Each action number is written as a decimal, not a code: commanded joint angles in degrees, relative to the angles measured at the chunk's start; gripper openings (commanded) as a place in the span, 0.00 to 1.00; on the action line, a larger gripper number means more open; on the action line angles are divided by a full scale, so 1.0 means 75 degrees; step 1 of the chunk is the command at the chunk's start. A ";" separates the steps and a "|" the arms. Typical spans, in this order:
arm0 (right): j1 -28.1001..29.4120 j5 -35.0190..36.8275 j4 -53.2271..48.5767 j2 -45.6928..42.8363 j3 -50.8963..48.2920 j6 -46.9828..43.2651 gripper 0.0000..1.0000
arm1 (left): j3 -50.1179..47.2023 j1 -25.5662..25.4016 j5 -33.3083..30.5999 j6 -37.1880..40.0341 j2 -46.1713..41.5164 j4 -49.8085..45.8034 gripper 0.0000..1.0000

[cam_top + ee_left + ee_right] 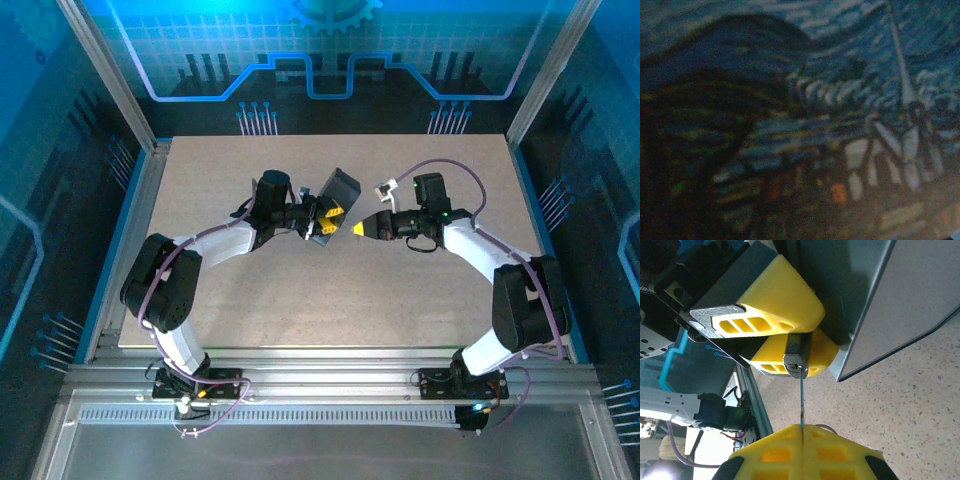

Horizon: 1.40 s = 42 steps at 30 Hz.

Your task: Unlock a padlock with a key

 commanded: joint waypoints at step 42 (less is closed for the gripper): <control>0.0714 0.0680 0.1661 0.0350 -0.0037 0.0787 0.00 | -0.0193 0.0030 -0.0059 0.0121 -0.0369 0.0094 0.00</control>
